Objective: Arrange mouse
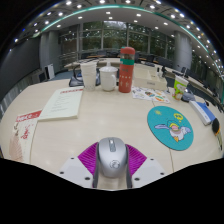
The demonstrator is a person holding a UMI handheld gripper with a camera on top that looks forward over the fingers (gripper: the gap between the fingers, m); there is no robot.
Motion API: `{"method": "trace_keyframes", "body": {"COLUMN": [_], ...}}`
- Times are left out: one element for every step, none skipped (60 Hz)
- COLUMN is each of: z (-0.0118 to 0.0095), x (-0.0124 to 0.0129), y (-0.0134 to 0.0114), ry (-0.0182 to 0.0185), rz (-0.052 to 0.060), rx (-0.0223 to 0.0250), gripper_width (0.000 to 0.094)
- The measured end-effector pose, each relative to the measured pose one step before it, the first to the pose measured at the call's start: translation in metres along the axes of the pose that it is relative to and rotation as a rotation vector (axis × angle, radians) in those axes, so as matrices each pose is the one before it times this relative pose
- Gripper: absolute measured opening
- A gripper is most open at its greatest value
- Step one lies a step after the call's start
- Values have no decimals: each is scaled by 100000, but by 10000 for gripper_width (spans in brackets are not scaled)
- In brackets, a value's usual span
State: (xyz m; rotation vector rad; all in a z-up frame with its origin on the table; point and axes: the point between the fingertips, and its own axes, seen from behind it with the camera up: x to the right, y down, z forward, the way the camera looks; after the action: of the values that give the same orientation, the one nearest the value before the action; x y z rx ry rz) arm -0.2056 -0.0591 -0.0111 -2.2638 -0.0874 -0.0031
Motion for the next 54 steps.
{"method": "trace_keyframes", "body": {"z": [-124, -177, -282, -319, -398, -448, -474, -496, -506, -483, -451, -451, -403, -405, -363, -352, -193, -291, -249, -198, -140, -54, -9, 43, 140, 153, 594, 354, 411, 263, 486, 530, 580, 522, 734, 609, 652, 634, 552, 574, 540, 603, 535, 476, 457, 390, 382, 339, 283, 246, 198, 191, 258, 130], "x": [54, -8, -76, -142, -135, -85, -4, 12, 144, 119, 100, 119, 147, 276, 308, 359, 431, 680, 674, 724, 781, 1016, 1062, 1029, 966, 1022, 988, 1029, 1003, 1001, 910, 913, 936, 1064, 734, 700, 674, 698, 646, 543, 467, 549, 414, 410, 276, 198, 165, 93, 16, -79, -139, -190, -115, -44], "y": [-180, -190, -296, -411, -531, -624, -698, -701, -772, -765, -790, -860, -951, -940, -872, -879, -1009, -974, -914, -818, -752, -719, -681, -591, -422, -198, -256, -51, 54, 344, 321, 416, 480, 788, 264, 567, 671, 746, 895, 650, 624, 792, 575, 538, 592, 527, 492, 464, 392, 345, 309, 313, 249, 405], "ry": [-164, -490, -839, -1077, -1176, -1112, -806, -434, -509, -580, -917, -1148, -955, -770, -808, -783, -106, -20, 27, -36, 365, 926, 1162, 858, 598, 564, 1066, 1035, 901, 575, 620, 784, 1003, 865, 834, 643, 751, 958, 879, 623, 457, 517, 678, 416, 325, 118, 62, -65, -342, -739, -1030, -956, -899, -542], "rz": [-98, -324, -109, 69, 36, -264, -424, -718, -741, -746, -495, 97, 673, 883, 632, 457, 486, 799, 372, -68, -258, 134, 534, 763, 829, 774, 803, 819, 746, 501, 384, 358, 446, 452, 189, -90, -380, -500, -290, -13, 212, 354, 256, 110, 75, 91, 263, 442, 576, 631, 645, 528, 231, 128], "rx": [54, -26, 237, 569, 967, 1240, 1436, 1436, 1500, 1276, 1163, 1447, 1761, 1607, 1221, 1089, 1401, 1460, 1575, 1195, 1251, 1120, 1274, 1093, 672, 127, -581, -265, -355, -301, -891, -1071, -1076, -743, -1454, -1374, -1524, -1563, -1167, -1007, -859, -759, -1105, -1197, -1224, -1110, -987, -878, -738, -607, -507, -573, -743, -635], "gripper_width": [378, 376, 376, 375, 377, 360, 360, 360, 360, 359, 360, 360, 360, 360, 360, 360, 361, 360, 359, 359, 360, 360, 359, 359, 357, 359, 359, 358, 358, 358, 357, 357, 358, 356, 356, 355, 356, 357, 357, 358, 358, 357, 358, 359, 360, 361, 366, 382, 391, 407, 421, 436, 455, 473]}}
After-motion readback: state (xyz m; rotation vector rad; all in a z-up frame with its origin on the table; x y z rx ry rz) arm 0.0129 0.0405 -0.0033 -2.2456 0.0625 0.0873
